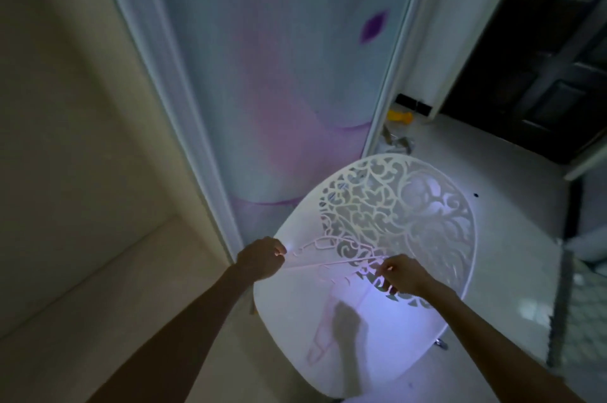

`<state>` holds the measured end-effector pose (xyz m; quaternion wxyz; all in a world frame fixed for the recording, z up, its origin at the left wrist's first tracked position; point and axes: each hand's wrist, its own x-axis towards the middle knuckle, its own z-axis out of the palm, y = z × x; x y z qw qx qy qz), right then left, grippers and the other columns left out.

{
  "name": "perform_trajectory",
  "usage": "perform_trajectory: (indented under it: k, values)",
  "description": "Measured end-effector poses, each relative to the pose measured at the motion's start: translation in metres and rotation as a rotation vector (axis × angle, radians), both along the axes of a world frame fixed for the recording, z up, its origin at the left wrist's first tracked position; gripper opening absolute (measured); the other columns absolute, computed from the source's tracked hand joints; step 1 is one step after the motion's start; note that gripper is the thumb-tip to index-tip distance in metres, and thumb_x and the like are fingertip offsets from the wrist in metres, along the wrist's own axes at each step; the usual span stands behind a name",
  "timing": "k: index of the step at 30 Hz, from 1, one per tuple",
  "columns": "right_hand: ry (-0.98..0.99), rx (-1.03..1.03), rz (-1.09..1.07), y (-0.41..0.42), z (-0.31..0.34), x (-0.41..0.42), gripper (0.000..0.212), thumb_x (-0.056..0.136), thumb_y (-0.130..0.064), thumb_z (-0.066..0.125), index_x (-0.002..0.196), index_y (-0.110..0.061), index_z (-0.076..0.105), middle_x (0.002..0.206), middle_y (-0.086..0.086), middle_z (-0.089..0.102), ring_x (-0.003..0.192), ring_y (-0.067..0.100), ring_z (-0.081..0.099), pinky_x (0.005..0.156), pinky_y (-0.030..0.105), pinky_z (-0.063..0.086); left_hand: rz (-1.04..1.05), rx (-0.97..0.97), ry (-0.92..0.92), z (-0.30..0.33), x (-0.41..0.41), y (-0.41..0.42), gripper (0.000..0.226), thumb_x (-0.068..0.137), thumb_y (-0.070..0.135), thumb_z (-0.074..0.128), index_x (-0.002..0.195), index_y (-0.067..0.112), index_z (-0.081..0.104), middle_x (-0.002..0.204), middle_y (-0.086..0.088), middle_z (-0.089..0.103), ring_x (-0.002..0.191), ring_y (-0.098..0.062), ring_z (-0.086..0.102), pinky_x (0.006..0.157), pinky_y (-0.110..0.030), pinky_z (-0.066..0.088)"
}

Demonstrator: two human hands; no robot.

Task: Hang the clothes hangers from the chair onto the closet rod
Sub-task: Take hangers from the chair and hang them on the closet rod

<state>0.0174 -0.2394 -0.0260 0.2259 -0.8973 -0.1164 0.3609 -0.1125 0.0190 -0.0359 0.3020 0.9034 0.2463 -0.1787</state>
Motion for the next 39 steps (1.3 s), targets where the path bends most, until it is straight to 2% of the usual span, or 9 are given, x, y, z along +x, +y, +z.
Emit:
perform_trajectory:
  k: [4,8,13,19,22,29,34,37,39]
  values:
    - [0.177,-0.117,-0.096,0.009,-0.074,0.019,0.017,0.093,-0.009,0.042,0.079,-0.015,0.048,0.061,0.005,0.052,0.039,0.01,0.051,0.039,0.014,0.03,0.048,0.018,0.01,-0.068,0.039,-0.001,0.035,0.093,0.019,0.047,0.127,0.019,0.055,0.138,-0.002,0.052,0.127,-0.019,0.049,0.105,-0.025,0.037]
    - [0.23,-0.272,-0.08,0.024,-0.162,0.023,0.014,0.09,-0.024,0.047,0.083,-0.011,0.047,0.09,0.008,0.059,0.078,0.023,0.062,0.06,0.024,0.047,0.048,0.061,0.029,-0.149,0.07,0.006,0.046,0.094,0.017,0.045,0.14,0.017,0.04,0.148,-0.003,0.04,0.136,-0.018,0.039,0.111,-0.025,0.028]
    - [0.205,-0.437,-0.053,0.051,-0.262,0.002,0.103,0.078,-0.073,0.046,0.145,0.003,0.022,0.147,0.025,0.023,0.136,0.035,0.031,0.105,0.037,0.038,-0.029,0.128,0.099,-0.248,0.094,0.01,0.061,0.099,0.024,0.039,0.151,0.007,0.011,0.159,-0.009,0.01,0.148,-0.02,0.013,0.12,-0.03,0.012]
    - [0.003,-0.525,-0.199,0.08,-0.291,-0.005,0.132,0.066,-0.076,0.058,0.146,0.004,-0.009,0.145,0.021,0.017,0.134,0.03,0.023,0.096,0.043,0.043,-0.037,0.368,0.049,-0.292,0.101,-0.002,0.065,0.092,0.042,0.049,0.145,0.012,0.025,0.146,-0.012,0.034,0.13,-0.03,0.04,0.106,-0.037,0.037]
    - [0.019,-0.524,-0.129,0.081,-0.294,0.008,0.128,0.069,-0.071,0.061,0.146,0.007,-0.005,0.144,0.024,0.02,0.132,0.033,0.027,0.099,0.037,0.04,-0.047,0.452,0.042,-0.287,0.103,-0.003,0.057,0.088,0.045,0.056,0.133,0.017,0.038,0.13,-0.009,0.049,0.116,-0.027,0.051,0.095,-0.035,0.042]
    - [0.247,-0.306,-0.295,0.046,-0.265,0.01,0.121,0.064,-0.055,0.075,0.147,-0.008,0.001,0.147,0.024,0.018,0.136,0.039,0.026,0.109,0.043,0.033,0.0,-0.039,0.085,-0.248,0.098,-0.004,0.038,0.083,0.032,0.067,0.12,0.022,0.064,0.123,-0.002,0.063,0.11,-0.021,0.061,0.086,-0.023,0.043]
    - [0.59,-0.047,-0.511,0.019,-0.197,0.011,0.023,0.079,-0.022,0.068,0.093,-0.009,0.054,0.091,0.005,0.05,0.082,0.014,0.049,0.081,0.034,0.047,0.084,-0.305,-0.043,-0.182,0.101,-0.032,0.036,0.092,0.041,0.053,0.072,0.016,0.068,0.059,-0.005,0.052,0.057,-0.014,0.046,0.055,-0.024,0.03]
    - [0.586,-0.004,-0.53,0.007,-0.164,0.01,0.042,0.069,-0.022,0.069,0.105,-0.008,0.052,0.093,0.004,0.045,0.084,0.017,0.045,0.069,0.029,0.051,0.125,-0.266,-0.039,-0.151,0.103,-0.039,0.044,0.095,0.044,0.045,0.101,0.01,0.073,0.073,-0.017,0.062,0.078,-0.028,0.064,0.056,-0.023,0.033]
    - [0.585,0.014,-0.532,0.008,-0.145,0.006,0.026,0.072,-0.02,0.067,0.092,-0.01,0.056,0.09,0.005,0.043,0.083,0.017,0.043,0.067,0.026,0.047,0.15,-0.331,-0.042,-0.142,0.104,-0.044,0.047,0.096,0.04,0.046,0.107,-0.001,0.067,0.093,-0.031,0.064,0.098,-0.038,0.063,0.054,-0.022,0.033]
